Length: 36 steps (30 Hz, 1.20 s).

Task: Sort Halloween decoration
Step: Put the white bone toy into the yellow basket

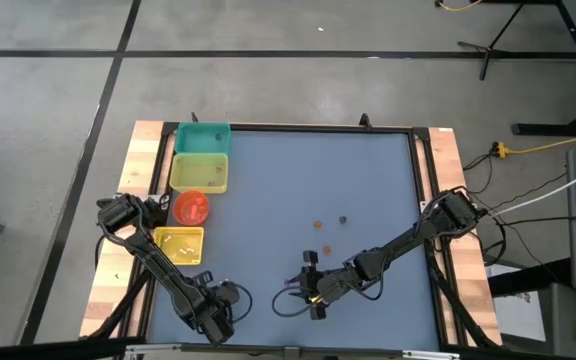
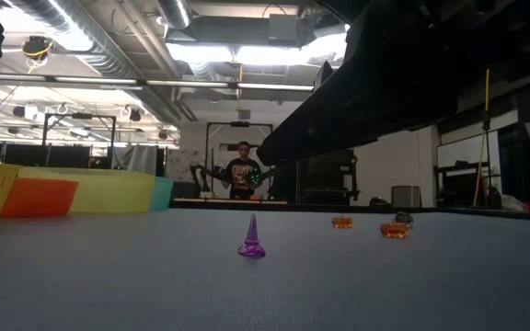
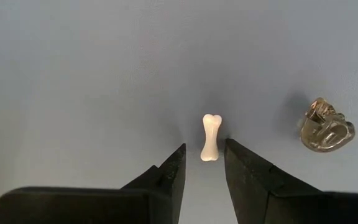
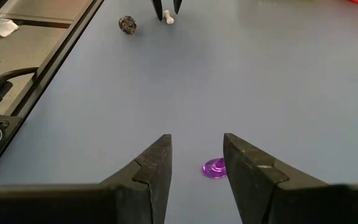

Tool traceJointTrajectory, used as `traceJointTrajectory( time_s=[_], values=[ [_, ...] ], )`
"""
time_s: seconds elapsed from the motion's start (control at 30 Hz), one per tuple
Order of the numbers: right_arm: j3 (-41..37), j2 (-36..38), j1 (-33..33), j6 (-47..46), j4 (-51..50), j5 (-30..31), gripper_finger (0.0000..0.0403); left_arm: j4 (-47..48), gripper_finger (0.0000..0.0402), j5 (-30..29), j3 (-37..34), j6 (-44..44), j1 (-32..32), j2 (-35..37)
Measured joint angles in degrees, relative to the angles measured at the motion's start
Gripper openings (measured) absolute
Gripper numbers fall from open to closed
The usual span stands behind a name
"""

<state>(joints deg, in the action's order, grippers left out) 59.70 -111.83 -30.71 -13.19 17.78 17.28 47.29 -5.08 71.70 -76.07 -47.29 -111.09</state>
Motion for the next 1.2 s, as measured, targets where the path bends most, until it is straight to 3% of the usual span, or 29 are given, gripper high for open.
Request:
traceJointTrajectory(
  time_s=[0.6, 1.2],
  values=[
    [0.0, 0.0, -0.01, 0.0, 0.0, 0.0, 0.0144, 0.04, 0.0015, -0.02, 0.04, 0.0, 0.0, 0.0],
    [0.0, 0.0, 0.01, 0.0, 0.02, 0.0, 0.0144, 0.02, 0.0009, 2.33, 0.04, -0.06, 0.27, 0.02]
  ],
)
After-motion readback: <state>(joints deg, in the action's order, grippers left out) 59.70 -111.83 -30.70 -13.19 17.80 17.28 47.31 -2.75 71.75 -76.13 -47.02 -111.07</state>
